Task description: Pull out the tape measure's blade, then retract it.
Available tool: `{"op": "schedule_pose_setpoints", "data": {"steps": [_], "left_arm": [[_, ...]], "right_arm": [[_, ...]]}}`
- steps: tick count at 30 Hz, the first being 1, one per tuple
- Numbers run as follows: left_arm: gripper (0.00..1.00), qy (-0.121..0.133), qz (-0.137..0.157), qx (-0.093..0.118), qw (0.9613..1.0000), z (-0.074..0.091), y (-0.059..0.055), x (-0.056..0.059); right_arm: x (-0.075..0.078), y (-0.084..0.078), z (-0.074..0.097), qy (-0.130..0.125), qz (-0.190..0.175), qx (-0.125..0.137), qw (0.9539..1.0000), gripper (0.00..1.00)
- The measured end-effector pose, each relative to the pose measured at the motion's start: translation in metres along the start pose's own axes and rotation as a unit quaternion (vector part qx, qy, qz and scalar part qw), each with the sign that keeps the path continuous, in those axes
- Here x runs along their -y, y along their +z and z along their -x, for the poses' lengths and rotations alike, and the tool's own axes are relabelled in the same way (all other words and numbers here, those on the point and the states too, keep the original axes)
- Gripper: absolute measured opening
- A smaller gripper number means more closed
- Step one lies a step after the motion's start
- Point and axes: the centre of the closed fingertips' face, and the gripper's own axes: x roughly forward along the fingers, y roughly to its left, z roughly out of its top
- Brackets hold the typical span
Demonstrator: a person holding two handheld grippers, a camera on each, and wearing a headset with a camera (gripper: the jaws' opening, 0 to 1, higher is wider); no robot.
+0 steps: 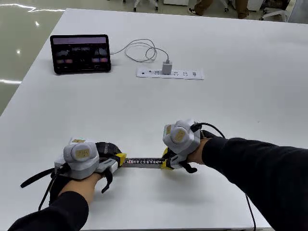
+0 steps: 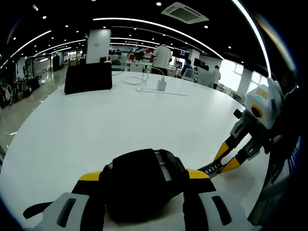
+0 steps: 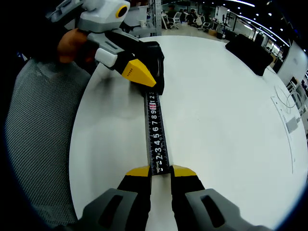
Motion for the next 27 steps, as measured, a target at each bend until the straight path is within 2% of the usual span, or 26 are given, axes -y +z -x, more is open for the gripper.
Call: {"op": "schedule_pose_setpoints", "data": {"steps": [7,17,27], "left_arm": [[0.62,0.0,0.0,0.0,1.0,-0.0001,0.0002,-0.0002],[0.62,0.0,0.0,0.001,1.0,-0.0004,0.0004,-0.0004],[0.62,0.0,0.001,0.001,1.0,-0.0006,0.0003,-0.0008]], "right_arm": [[0.0,0.0021,-0.0018,0.003,-0.003,0.001,1.0,0.11],[-0.0012,0.0044,-0.0035,0.007,0.019,0.003,0.9998,0.11],[-0.0014,0.0085,-0.0058,0.005,0.007,0.014,0.9999,0.11]]}}
